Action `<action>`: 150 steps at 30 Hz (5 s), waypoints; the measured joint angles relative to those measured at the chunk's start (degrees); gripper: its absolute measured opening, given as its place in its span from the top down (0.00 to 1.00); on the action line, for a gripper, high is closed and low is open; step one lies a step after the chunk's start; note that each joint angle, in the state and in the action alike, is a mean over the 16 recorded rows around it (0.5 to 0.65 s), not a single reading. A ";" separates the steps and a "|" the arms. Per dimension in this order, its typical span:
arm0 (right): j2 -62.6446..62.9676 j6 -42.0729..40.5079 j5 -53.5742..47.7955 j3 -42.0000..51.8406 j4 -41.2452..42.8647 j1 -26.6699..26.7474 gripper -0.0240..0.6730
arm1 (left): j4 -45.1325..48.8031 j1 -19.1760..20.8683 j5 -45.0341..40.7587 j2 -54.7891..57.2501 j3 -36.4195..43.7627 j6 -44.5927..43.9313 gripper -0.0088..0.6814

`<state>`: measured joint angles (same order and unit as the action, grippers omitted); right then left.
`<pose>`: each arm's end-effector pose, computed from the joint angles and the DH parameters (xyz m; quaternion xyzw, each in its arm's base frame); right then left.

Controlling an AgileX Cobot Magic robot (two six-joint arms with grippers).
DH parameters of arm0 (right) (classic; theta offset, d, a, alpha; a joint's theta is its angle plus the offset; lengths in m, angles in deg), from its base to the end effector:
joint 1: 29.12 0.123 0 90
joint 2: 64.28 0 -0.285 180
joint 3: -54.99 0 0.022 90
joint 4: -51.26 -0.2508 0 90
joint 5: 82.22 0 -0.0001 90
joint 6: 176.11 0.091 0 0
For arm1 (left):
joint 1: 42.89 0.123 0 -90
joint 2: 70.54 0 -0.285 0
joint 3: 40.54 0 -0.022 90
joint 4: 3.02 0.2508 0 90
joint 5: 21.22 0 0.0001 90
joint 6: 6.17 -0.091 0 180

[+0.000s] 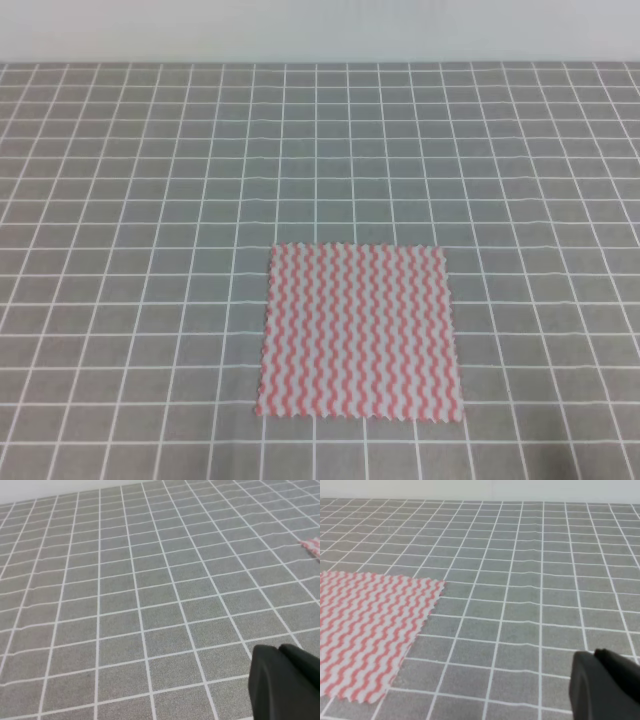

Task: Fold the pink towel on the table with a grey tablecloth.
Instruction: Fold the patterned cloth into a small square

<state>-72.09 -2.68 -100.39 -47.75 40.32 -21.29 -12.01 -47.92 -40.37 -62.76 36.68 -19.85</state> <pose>0.0529 0.0127 0.1848 -0.0457 0.7808 0.0863 0.6171 0.0531 -0.0094 0.1834 0.0858 0.7829 -0.0194 0.6160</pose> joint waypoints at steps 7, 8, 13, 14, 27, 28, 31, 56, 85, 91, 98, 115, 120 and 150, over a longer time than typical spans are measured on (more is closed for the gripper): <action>0.01 0.00 0.07 0.00 0.00 0.00 0.99 | 0.00 0.00 0.06 0.00 0.00 0.00 0.99; 0.01 0.00 0.18 0.00 -0.02 0.00 0.99 | 0.00 0.00 0.06 0.00 0.00 0.00 0.99; 0.01 0.00 1.53 0.08 -0.77 0.00 0.99 | -0.46 0.00 0.17 0.00 0.00 -0.02 0.99; 0.01 0.00 2.02 0.08 -1.14 0.00 0.99 | -0.90 0.00 0.26 0.00 0.09 -0.03 0.99; 0.00 0.03 11.35 0.16 -24.69 0.00 0.99 | -20.45 0.00 6.75 0.00 0.09 -0.02 0.99; 0.01 0.04 11.87 0.16 -27.33 0.00 0.99 | -23.05 0.00 7.45 0.00 0.09 -0.02 0.99; 0.00 0.06 13.10 0.08 -34.40 0.00 0.99 | -30.29 0.00 9.36 0.00 0.00 -0.01 0.99; -10.75 -0.02 2.15 -8.23 -35.13 0.00 0.99 | -46.40 0.00 2.34 13.30 -8.69 -6.80 0.99; -49.62 -12.91 -17.19 -27.09 -42.91 7.32 0.99 | -64.49 -3.62 -12.52 50.19 -26.69 -45.57 0.99; -58.24 -14.71 -11.43 -29.53 -44.98 15.65 0.99 | -69.47 -6.53 -11.99 52.74 -26.69 -51.23 0.99; -68.54 -9.66 -6.50 -33.39 -37.99 21.79 0.97 | -72.35 -8.20 -11.95 54.11 -26.69 -54.86 0.99; -87.19 -2.63 -1.37 -37.87 -34.83 18.90 0.69 | -72.81 -8.31 -13.44 54.27 -26.68 -56.23 0.99; -90.10 -2.73 -1.51 -39.33 -35.29 18.90 0.63 | -72.77 -8.31 -13.50 54.27 -26.69 -56.49 0.99; -94.25 -2.82 -4.45 -41.13 -36.11 18.77 0.63 | -72.80 -8.31 -13.34 54.27 -26.69 -57.20 0.99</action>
<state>-166.34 -5.50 -104.83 -88.88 4.21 -2.52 -84.82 -56.23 -53.71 -8.49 9.99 -77.06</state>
